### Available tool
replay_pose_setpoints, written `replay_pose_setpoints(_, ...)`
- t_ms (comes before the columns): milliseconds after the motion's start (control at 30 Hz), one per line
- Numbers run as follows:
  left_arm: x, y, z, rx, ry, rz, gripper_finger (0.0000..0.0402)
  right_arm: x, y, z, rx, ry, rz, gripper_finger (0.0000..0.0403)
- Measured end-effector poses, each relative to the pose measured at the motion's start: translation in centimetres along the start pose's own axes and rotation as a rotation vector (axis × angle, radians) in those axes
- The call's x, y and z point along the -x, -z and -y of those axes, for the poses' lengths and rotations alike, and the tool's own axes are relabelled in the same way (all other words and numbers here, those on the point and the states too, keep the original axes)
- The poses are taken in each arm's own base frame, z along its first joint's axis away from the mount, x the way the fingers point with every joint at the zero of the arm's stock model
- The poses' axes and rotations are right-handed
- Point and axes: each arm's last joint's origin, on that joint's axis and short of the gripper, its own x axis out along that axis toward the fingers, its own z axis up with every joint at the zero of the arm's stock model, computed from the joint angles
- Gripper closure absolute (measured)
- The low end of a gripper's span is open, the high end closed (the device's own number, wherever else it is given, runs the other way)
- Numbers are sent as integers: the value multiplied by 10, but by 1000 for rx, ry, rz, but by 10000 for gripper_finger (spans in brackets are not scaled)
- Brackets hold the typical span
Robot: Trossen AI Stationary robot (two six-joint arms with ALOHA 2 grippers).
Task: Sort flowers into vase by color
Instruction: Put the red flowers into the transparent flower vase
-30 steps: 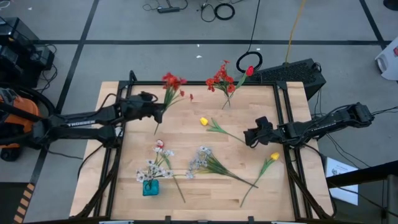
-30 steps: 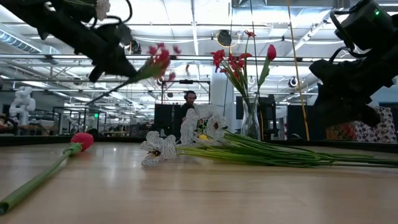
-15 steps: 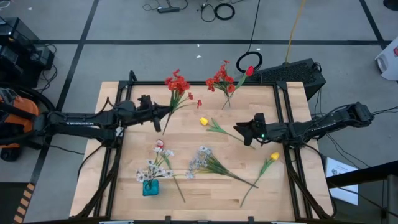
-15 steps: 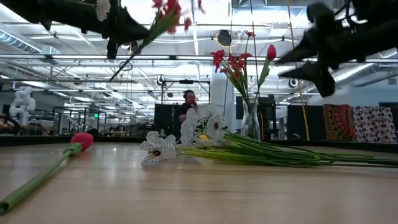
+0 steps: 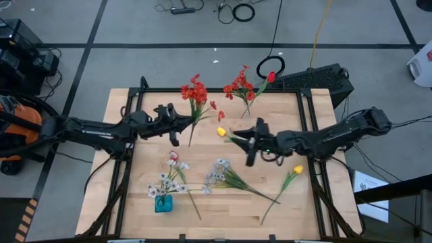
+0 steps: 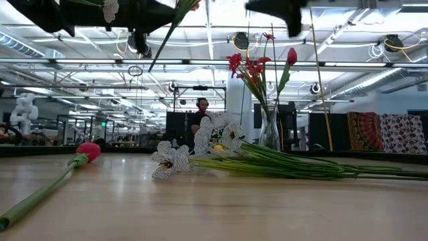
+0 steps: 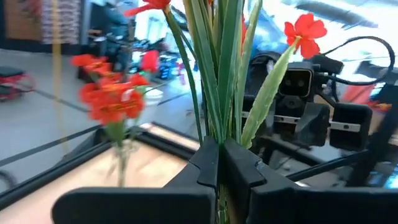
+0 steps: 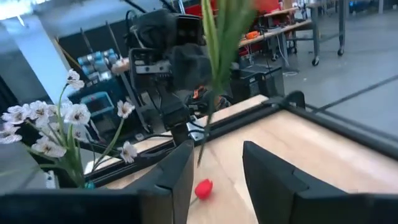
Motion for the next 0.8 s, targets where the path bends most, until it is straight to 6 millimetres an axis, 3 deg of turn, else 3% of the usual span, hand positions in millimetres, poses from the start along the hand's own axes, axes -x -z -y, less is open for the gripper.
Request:
replay_pose_setpoints(167, -7, 3, 2, 6, 96, 24, 391, -33, -19, -26, 140, 3, -13, 277)
replay_pose_setpoints(333, -12, 1, 5, 30, 139, 22, 391, -55, -33, -38, 198, 13, -4, 277)
replay_pose_setpoints(633, -13, 0, 13, 5, 188, 14, 391, -74, -45, -25, 190, 34, 30, 275)
replay_pose_setpoints(800, -14, 0, 12, 5, 185, 12, 391, -76, -48, -19, 155, 11, 32, 247)
